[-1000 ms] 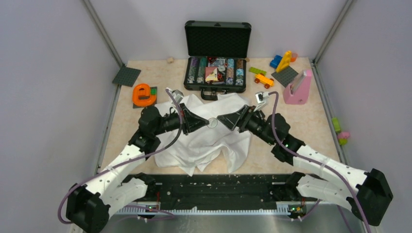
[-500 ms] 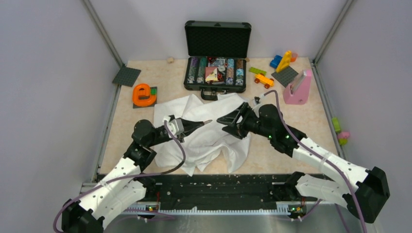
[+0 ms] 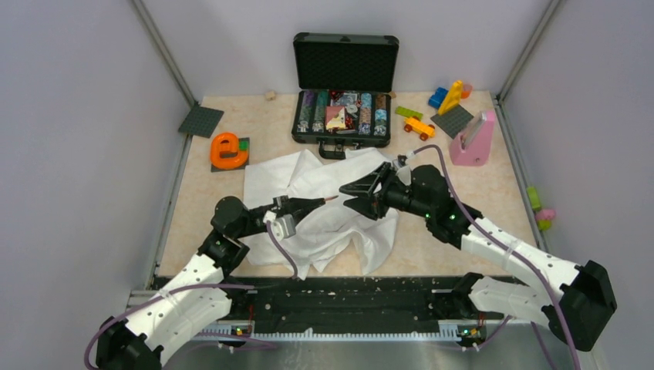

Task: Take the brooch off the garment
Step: Adjust the brooch.

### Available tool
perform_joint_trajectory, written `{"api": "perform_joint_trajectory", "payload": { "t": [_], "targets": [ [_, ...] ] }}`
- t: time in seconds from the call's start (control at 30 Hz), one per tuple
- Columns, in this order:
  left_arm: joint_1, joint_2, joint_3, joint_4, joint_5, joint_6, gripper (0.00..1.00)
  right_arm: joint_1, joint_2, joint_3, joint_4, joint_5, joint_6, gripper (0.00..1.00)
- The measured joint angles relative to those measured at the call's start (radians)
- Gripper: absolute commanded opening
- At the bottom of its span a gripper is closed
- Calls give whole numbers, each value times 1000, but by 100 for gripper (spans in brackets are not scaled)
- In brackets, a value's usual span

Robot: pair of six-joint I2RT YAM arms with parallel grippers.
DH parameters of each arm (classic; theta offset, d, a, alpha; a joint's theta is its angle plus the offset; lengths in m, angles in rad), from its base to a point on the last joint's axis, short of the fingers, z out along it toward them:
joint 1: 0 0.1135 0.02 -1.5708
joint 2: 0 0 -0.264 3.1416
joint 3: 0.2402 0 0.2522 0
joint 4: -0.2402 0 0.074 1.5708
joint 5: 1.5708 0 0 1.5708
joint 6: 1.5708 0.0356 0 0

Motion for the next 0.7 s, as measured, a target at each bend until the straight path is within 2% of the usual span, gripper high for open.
{"api": "perform_joint_trajectory", "payload": {
  "t": [0.2, 0.47, 0.7],
  "targets": [
    [-1, 0, 0, 13, 16, 26, 0, 3, 31, 0, 29, -9, 16, 44],
    [-2, 0, 0, 14, 35, 45, 0, 10, 56, 0, 53, -12, 31, 40],
    [-3, 1, 0, 14, 47, 59, 0, 14, 61, 0, 82, -13, 39, 30]
  ]
}}
